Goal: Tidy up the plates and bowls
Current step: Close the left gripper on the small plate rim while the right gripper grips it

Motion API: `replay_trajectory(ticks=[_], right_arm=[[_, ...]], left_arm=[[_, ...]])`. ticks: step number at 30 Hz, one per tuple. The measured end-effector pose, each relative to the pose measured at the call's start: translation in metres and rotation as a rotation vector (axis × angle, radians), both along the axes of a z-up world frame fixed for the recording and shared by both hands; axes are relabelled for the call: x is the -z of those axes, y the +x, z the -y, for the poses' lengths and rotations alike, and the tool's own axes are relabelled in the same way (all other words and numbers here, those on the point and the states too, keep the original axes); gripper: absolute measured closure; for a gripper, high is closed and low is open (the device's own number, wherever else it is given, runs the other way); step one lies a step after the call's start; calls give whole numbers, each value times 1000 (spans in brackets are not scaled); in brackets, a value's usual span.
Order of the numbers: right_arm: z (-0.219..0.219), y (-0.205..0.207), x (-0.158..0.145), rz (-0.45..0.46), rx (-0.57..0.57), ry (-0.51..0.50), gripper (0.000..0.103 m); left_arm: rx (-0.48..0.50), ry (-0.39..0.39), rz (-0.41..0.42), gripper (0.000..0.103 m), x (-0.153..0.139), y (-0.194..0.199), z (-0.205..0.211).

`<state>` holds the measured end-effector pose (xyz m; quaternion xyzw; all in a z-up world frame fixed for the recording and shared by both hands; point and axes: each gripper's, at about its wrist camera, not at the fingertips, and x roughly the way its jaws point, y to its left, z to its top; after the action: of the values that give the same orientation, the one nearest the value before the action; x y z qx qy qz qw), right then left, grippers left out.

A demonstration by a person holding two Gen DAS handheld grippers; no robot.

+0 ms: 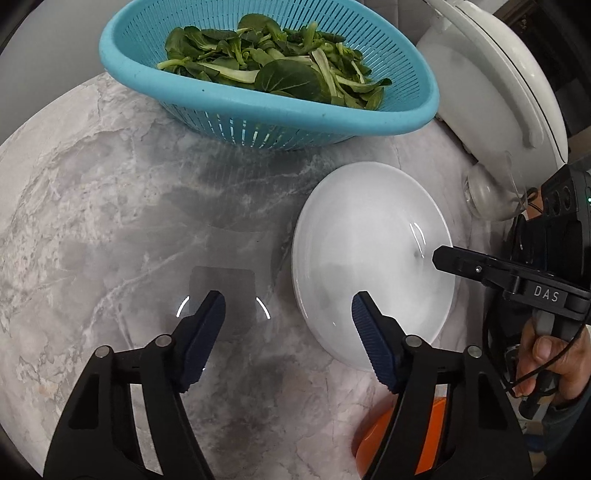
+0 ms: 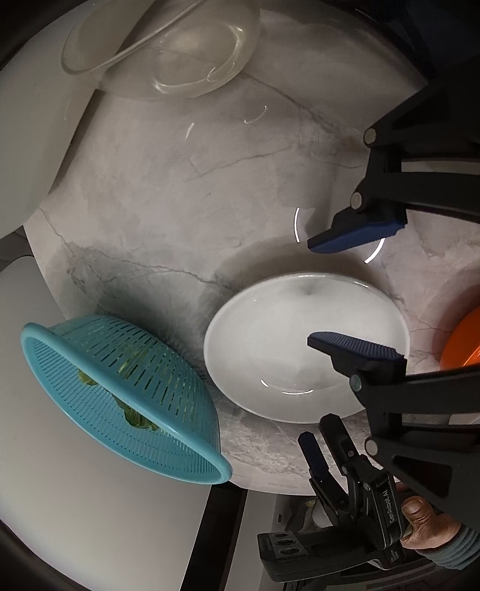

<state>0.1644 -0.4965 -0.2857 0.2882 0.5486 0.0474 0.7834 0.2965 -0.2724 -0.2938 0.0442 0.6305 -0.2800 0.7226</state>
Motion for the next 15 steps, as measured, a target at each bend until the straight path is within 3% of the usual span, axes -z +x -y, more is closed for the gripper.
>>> replay_trajectory(ticks=[7,10,11,13,14,15], right_arm=[[2,6,9,-23,-1,12,68],[5,8,9,-21,3,17,71],[5,8,10,-22,2,14,74],[6,11,11,-28,-4,12,90],[5,13,12,-34,-10,10,91],[5,14,13,-35,-13,7,93]], left_arm=[[15,-13,-27,57,7,1,12],[18,-9,-44,70,12,4,17],[18,-5,-49,76,13,4,18],[27,-3,-43,78,14,2,22],[32,3,-46,85,15,1,24],[33,13,-42,86,15,0,27]])
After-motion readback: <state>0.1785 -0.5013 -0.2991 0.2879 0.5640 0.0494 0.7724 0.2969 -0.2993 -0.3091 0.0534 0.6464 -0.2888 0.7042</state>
